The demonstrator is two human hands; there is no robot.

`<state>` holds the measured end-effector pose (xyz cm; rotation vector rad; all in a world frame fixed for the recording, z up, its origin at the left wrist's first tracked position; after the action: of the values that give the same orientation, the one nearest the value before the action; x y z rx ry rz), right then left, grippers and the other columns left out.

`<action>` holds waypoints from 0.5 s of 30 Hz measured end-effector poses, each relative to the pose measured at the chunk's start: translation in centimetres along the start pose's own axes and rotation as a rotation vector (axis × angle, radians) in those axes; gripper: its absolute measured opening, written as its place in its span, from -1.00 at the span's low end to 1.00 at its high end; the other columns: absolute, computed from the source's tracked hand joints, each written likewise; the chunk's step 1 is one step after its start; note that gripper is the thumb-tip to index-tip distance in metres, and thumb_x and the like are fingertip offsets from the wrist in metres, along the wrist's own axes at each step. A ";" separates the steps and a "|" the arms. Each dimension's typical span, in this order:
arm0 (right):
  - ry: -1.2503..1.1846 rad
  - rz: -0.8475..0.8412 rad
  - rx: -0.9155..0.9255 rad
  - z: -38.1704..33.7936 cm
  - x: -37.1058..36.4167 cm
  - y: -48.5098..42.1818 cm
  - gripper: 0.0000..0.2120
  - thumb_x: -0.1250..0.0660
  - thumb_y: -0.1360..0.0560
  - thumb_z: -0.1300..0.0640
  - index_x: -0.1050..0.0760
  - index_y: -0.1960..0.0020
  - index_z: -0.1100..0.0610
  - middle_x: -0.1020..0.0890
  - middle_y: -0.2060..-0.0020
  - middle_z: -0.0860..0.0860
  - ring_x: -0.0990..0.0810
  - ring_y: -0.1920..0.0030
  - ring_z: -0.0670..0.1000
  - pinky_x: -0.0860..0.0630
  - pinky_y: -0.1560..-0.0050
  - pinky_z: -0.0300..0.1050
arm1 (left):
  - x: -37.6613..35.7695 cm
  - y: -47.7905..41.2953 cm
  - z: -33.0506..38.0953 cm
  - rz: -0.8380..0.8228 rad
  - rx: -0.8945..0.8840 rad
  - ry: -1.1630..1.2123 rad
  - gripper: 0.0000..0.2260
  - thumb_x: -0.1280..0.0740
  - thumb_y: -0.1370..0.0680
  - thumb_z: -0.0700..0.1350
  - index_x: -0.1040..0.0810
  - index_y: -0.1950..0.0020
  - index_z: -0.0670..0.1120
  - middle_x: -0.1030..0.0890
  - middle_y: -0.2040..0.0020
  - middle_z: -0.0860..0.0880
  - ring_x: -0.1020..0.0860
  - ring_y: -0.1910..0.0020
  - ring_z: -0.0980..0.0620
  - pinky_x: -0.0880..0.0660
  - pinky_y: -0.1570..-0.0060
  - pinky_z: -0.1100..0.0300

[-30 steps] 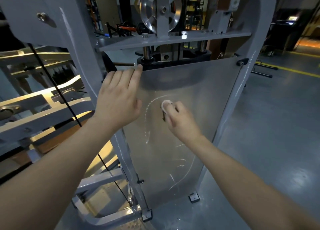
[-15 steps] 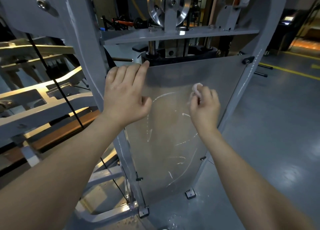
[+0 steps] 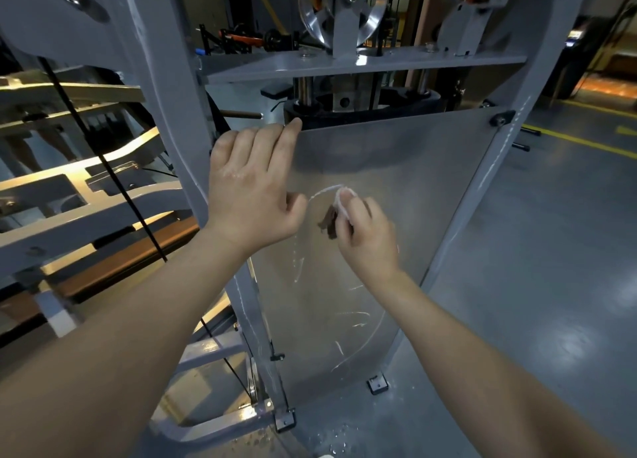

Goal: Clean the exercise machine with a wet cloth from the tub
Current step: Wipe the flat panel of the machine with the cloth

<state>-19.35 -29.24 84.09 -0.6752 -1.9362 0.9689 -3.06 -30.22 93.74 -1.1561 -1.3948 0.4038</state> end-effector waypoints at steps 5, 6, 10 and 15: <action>0.010 0.081 0.011 0.5 1.5 -2.2 -0.76 -0.24 -0.55 0.20 -0.56 -0.18 0.16 -0.55 0.23 0.10 -0.50 0.29 0.09 -0.42 0.33 -0.13 | -0.1 0.0 0.0 0.028 -0.010 -0.013 -0.33 -0.26 -0.39 0.03 -0.46 -0.48 -0.17 -0.59 -0.20 -0.13 -0.51 -0.17 -0.17 -0.32 -0.21 -0.06; -0.031 0.115 -0.040 0.8 1.6 -2.4 -0.76 -0.24 -0.55 0.22 -0.57 -0.17 0.18 -0.55 0.23 0.08 -0.48 0.27 0.05 -0.40 0.29 -0.15 | -0.1 -0.1 0.0 0.033 -0.011 -0.016 -0.34 -0.26 -0.39 0.03 -0.47 -0.48 -0.17 -0.59 -0.20 -0.13 -0.51 -0.17 -0.16 -0.32 -0.20 -0.06; 0.002 0.004 0.011 0.0 -0.5 0.1 -0.75 -0.23 -0.56 0.22 -0.55 -0.20 0.17 -0.51 0.25 0.11 -0.45 0.31 0.09 -0.39 0.37 -0.10 | -0.1 0.0 0.0 0.043 -0.016 -0.018 -0.34 -0.26 -0.39 0.02 -0.46 -0.48 -0.17 -0.59 -0.20 -0.13 -0.51 -0.17 -0.16 -0.31 -0.21 -0.05; 0.029 -0.006 0.032 1.8 0.6 -2.0 -0.77 -0.20 -0.61 0.19 -0.55 -0.21 0.12 -0.56 0.22 0.08 -0.48 0.27 0.10 -0.50 0.31 -0.05 | -0.2 0.0 0.0 0.059 -0.012 -0.017 -0.34 -0.26 -0.38 0.00 -0.47 -0.48 -0.17 -0.59 -0.20 -0.13 -0.51 -0.17 -0.16 -0.33 -0.22 -0.07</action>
<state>-21.34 -30.57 85.40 -0.6616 -1.8927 0.9798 -3.09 -30.35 93.64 -1.2080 -1.3817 0.4482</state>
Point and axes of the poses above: each hand's wrist, its own y-axis away from the middle knuckle, its own x-axis out of the back of the hand, z = x × y, the point moved 8 cm from there along -y, towards the middle knuckle
